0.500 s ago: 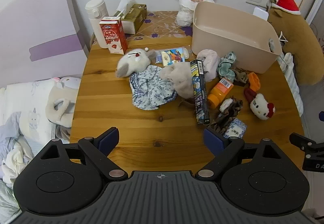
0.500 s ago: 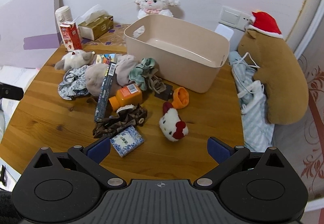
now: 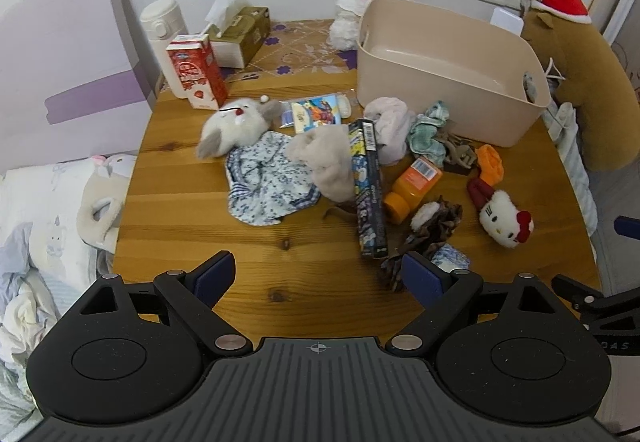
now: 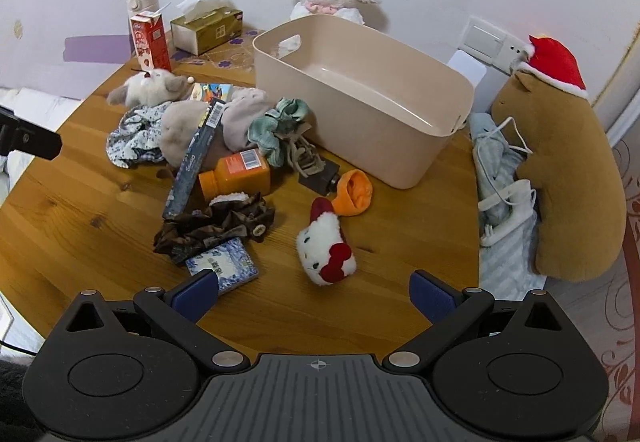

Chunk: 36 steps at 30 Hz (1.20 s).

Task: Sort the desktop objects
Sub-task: 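Move both tools toward the clutter in front of the basket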

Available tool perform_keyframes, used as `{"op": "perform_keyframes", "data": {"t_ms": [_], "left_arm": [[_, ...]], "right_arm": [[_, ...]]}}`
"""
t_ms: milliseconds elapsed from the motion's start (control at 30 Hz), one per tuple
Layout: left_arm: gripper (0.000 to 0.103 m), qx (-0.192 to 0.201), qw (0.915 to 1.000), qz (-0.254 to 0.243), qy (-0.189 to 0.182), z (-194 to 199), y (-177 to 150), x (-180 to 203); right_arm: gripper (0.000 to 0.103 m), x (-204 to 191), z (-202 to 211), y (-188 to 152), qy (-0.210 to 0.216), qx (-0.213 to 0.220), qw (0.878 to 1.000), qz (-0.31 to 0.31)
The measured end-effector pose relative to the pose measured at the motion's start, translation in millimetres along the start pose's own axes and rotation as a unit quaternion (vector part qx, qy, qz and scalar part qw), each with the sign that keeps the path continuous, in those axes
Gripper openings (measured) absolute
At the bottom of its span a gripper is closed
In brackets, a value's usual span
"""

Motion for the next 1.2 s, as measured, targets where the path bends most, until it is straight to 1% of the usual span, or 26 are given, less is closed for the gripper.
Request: {"op": "perform_keyframes", "data": {"t_ms": [200,300,367,467,533,600,767,900,1000,1133,1167,1200], "left_arm": [[0.092,0.008,0.9997,-0.020,-0.007,-6.4,6.8,20.8],[0.092,0.022,0.9993,-0.030,-0.009,-11.5,10.2,28.7],[0.092,0.039,0.9985,-0.035,-0.011,-13.7,12.3,33.6],[0.092,0.049,0.9971,-0.053,-0.024,-21.8,16.8,42.3],[0.092,0.047,0.9968,-0.058,-0.026,-30.5,19.7,46.9],[0.092,0.041,0.9966,-0.064,-0.030,-41.4,21.6,51.6],[0.092,0.031,0.9962,-0.073,-0.036,-69.5,19.4,59.3],[0.091,0.020,0.9950,-0.087,-0.045,-91.1,17.7,63.4],[0.091,0.015,0.9959,-0.075,-0.049,-107.2,17.0,60.9],[0.091,0.001,0.9965,-0.061,-0.058,-125.3,19.0,56.6],[0.090,-0.003,0.9963,-0.061,-0.060,-129.0,19.9,56.6],[0.085,-0.005,0.9961,-0.063,-0.062,-132.8,20.6,56.7]], "right_arm": [[0.103,3.1,-9.1,-3.9,0.006,-0.002,1.000,0.024],[0.103,5.4,-13.5,-6.1,0.002,0.000,1.000,0.028],[0.103,7.9,-17.3,-7.1,0.003,0.001,1.000,0.022],[0.103,11.7,-24.4,-8.9,0.009,0.004,1.000,0.015],[0.103,11.7,-28.4,-11.0,0.011,0.015,1.000,0.019],[0.103,10.9,-33.1,-13.0,0.009,0.035,0.999,0.033],[0.103,2.7,-51.5,-12.6,0.010,0.043,0.997,0.061],[0.103,-7.9,-70.4,-12.9,0.031,0.035,0.996,0.072],[0.103,-18.4,-82.6,-14.2,0.050,0.028,0.994,0.090],[0.103,-31.3,-98.9,-16.2,0.061,0.012,0.991,0.120],[0.103,-32.8,-102.7,-16.1,0.063,0.007,0.990,0.123],[0.102,-34.1,-107.5,-16.0,0.064,0.002,0.990,0.126]]}}
Point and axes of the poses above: each gripper's, at about its wrist camera, not at the fingertips, and z roughly against the way its jaws point, x to its right, y to its top, the point moved 1 cm from there along -z, roughly the way its jaws point, and after that the axes turned 12 degrees about y, right-handed, at the moved point
